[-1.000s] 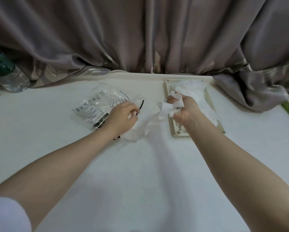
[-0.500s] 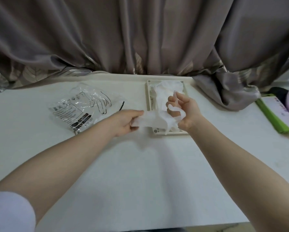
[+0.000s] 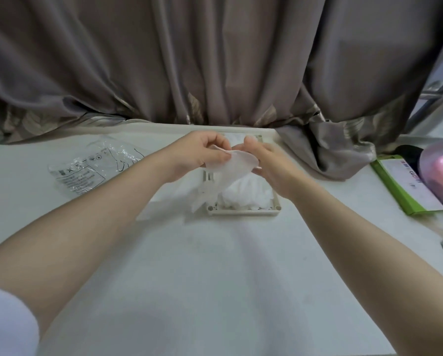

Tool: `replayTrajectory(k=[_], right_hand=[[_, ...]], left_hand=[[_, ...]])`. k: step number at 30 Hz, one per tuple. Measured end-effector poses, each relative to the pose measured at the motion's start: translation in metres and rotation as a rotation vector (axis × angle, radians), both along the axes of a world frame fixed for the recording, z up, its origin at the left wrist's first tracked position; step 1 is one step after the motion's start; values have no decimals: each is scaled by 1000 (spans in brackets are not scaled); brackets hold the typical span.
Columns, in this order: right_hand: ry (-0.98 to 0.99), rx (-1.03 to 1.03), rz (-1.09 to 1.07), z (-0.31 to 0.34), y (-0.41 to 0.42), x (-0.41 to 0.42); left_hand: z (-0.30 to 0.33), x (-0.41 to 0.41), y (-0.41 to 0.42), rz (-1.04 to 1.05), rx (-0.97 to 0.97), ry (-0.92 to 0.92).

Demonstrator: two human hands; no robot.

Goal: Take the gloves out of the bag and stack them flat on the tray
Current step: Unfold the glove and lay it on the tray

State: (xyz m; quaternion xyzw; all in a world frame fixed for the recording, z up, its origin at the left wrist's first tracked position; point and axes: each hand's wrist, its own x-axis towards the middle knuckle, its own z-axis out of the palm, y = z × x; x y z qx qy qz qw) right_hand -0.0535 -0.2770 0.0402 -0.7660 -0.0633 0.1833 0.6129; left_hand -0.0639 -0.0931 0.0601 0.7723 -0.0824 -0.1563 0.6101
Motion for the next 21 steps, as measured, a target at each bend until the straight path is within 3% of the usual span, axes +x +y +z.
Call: replayTrajectory(k=[8, 14, 21], right_hand=[[-106, 56, 33, 4, -16, 4], [241, 343, 53, 2, -44, 16], [289, 399, 49, 1, -58, 24]], left_hand=[[13, 2, -24, 109, 88, -73], [20, 8, -25, 31, 62, 132], [12, 14, -38, 2, -270, 332]])
